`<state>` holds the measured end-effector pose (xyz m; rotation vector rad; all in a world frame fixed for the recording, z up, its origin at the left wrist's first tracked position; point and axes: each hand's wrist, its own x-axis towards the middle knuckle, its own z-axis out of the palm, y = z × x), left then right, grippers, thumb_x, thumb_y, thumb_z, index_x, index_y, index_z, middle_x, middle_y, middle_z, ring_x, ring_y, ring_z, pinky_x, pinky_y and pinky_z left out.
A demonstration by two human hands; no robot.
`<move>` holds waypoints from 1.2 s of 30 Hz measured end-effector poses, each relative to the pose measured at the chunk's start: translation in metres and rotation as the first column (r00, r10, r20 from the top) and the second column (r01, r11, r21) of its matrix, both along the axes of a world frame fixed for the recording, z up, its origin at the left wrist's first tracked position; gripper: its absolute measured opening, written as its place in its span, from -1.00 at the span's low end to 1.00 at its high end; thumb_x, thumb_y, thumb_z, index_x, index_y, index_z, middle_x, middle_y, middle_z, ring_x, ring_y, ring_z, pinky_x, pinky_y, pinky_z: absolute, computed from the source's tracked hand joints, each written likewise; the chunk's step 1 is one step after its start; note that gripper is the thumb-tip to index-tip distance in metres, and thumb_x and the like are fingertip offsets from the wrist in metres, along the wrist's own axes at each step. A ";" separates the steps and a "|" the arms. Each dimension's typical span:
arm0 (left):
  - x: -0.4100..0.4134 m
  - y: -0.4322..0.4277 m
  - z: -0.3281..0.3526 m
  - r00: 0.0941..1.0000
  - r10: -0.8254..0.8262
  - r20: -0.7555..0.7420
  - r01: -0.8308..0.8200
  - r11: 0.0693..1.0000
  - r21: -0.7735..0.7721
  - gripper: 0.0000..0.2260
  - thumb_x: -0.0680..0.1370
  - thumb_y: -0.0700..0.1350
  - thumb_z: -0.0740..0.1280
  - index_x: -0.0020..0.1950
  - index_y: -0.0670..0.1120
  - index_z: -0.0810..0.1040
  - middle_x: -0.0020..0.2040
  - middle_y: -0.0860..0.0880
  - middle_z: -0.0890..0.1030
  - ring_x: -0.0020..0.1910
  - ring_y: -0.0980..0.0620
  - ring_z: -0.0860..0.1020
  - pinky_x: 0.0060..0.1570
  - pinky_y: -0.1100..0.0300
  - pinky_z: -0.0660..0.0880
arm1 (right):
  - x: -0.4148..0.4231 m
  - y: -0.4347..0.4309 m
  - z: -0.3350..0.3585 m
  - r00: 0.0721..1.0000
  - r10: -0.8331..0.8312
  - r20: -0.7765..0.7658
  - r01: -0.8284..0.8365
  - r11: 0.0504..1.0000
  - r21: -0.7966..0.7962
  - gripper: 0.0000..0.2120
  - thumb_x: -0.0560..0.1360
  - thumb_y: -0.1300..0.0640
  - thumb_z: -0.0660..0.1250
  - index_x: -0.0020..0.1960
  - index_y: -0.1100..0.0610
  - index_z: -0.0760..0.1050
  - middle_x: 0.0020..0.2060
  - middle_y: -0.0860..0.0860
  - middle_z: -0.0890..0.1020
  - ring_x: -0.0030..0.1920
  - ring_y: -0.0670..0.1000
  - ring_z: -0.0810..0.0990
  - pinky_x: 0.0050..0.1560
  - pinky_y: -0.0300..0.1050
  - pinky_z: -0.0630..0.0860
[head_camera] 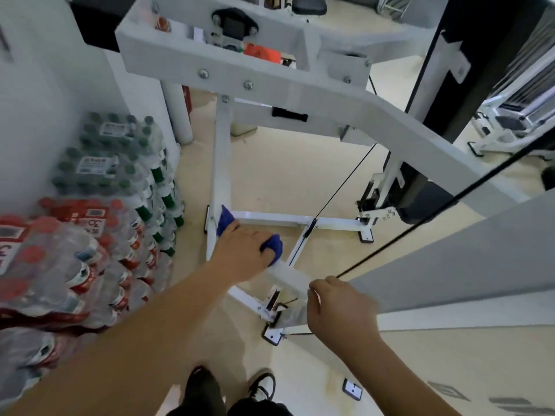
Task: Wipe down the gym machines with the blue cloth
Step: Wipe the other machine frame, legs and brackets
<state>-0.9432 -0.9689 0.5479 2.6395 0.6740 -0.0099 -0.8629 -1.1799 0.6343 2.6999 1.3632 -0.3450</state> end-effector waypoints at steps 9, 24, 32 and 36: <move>-0.021 0.012 -0.012 0.975 -0.178 0.131 0.192 0.976 -0.102 -0.64 0.53 0.01 0.17 0.31 0.11 0.52 0.18 0.16 0.62 0.19 0.10 0.50 0.53 0.03 0.08 | 0.006 0.078 -0.019 0.886 -0.131 -0.445 0.264 0.931 0.252 -0.64 0.66 0.11 0.18 0.44 -0.02 0.46 0.32 -0.07 0.56 0.28 -0.06 0.53 0.25 -0.09 0.50; -0.035 0.121 -0.034 0.977 -0.098 0.187 0.140 0.965 -0.224 -0.52 0.62 0.29 0.12 0.39 0.08 0.54 0.58 0.12 0.32 0.63 0.16 0.04 0.61 0.02 0.03 | 0.028 0.179 -0.054 0.833 -0.297 -0.467 0.186 0.945 -0.269 -0.72 0.54 -0.13 0.28 0.01 0.02 0.67 -0.03 -0.03 0.69 0.00 0.01 0.64 0.01 -0.10 0.58; 0.020 0.143 -0.039 0.950 0.219 0.221 -0.160 0.954 -0.255 -0.52 0.64 0.03 0.31 0.56 0.03 0.36 0.67 0.03 0.04 0.62 0.15 -0.14 0.59 0.10 0.11 | 0.055 0.240 -0.044 0.770 -0.282 -0.572 0.349 0.937 0.008 -0.64 0.64 0.02 0.20 0.40 0.00 0.51 0.24 -0.06 0.63 0.25 -0.01 0.59 0.21 -0.10 0.49; 0.014 0.128 -0.047 0.935 0.262 0.240 -0.193 0.942 -0.276 -0.48 0.61 -0.03 0.32 0.57 0.03 0.35 0.67 0.05 -0.02 0.65 0.06 -0.13 0.55 0.11 0.11 | 0.073 0.276 -0.043 0.768 -0.207 -0.607 0.334 0.937 0.104 -0.71 0.64 0.04 0.21 0.28 0.02 0.59 0.12 -0.04 0.68 0.06 -0.03 0.61 0.03 -0.16 0.46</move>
